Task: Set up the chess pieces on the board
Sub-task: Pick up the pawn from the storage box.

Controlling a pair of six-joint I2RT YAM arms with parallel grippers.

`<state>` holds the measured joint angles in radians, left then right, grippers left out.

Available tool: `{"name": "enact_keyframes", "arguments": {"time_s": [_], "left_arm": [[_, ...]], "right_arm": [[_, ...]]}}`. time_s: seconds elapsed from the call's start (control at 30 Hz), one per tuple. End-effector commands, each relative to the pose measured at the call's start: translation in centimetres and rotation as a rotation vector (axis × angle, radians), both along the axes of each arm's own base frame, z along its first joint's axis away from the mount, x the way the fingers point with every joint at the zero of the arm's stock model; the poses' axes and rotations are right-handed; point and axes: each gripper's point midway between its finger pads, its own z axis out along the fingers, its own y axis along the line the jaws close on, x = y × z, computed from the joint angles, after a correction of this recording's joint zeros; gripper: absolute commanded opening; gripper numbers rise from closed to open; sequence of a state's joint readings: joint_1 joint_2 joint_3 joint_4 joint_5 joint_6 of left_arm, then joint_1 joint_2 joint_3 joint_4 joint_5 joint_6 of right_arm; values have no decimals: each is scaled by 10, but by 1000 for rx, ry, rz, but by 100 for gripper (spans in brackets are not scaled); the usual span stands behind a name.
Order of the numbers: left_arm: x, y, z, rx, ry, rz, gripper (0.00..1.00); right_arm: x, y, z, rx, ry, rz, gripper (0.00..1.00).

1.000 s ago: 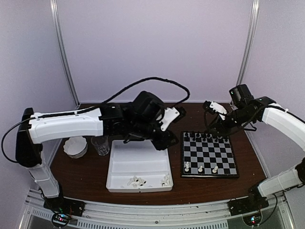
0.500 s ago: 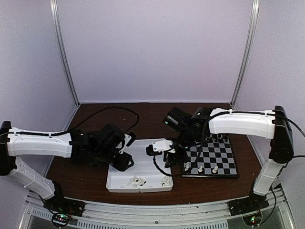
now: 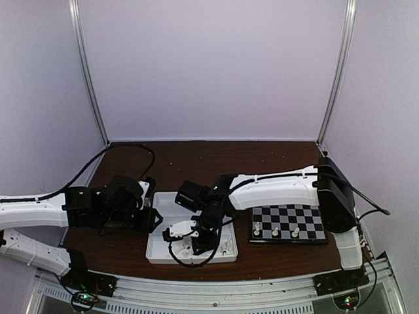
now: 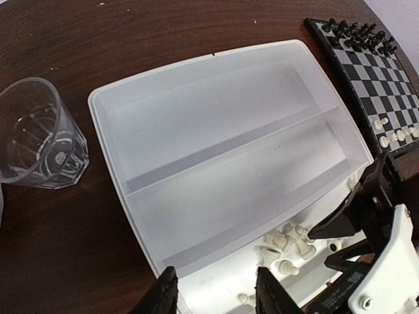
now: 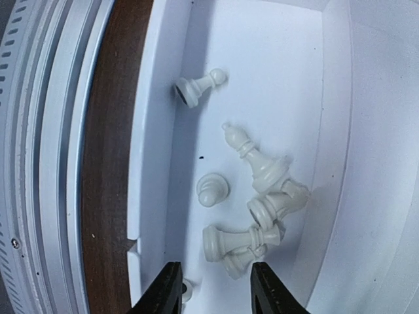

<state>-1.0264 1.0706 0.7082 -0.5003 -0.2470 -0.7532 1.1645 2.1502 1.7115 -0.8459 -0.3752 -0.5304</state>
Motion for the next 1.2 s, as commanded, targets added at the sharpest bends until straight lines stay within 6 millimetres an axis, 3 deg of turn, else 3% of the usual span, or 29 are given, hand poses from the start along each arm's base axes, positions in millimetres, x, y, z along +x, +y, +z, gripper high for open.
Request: {"name": "enact_keyframes", "arguments": {"time_s": [0.0, 0.3, 0.53, 0.7, 1.0, 1.17], "left_arm": [[3, 14, 0, -6, -20, 67, 41], [7, 11, 1, 9, -26, 61, 41], [8, 5, -2, 13, -14, 50, 41], [7, -9, -5, -33, -3, 14, 41], [0, -66, 1, -260, 7, -155, 43], [-5, -97, 21, -453, 9, -234, 42]], "right_arm": [[9, 1, -6, -33, -9, -71, 39], [21, -10, -32, -106, -65, -132, 39], [24, -14, -25, -88, -92, -145, 17], [28, -22, 3, -30, -95, -161, 11], [20, -33, 71, 218, 103, -164, 10], [18, -36, 94, 294, 133, -151, 9]]}}
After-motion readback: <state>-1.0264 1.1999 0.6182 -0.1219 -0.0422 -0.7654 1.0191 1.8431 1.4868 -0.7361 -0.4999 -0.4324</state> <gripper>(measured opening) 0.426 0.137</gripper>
